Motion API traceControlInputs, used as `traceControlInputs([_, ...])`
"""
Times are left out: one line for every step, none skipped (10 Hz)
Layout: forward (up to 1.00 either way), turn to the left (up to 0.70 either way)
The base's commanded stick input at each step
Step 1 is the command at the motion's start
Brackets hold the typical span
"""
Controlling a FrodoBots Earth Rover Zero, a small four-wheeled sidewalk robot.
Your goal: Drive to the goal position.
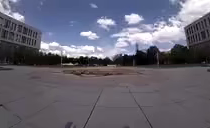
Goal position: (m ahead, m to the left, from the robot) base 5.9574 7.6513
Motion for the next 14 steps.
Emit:
traceControlInputs([0.70,0.00])
traceControlInputs([0.70,0.00])
traceControlInputs([0.70,0.00])
traceControlInputs([0.70,0.00])
traceControlInputs([0.70,0.00])
traceControlInputs([0.70,0.01])
traceControlInputs([0.70,0.02])
traceControlInputs([0.70,0.02])
traceControlInputs([0.70,0.02])
traceControlInputs([0.70,0.03])
traceControlInputs([0.70,0.02])
traceControlInputs([0.70,0.02])
traceControlInputs([0.70,0.02])
traceControlInputs([0.70,0.02])
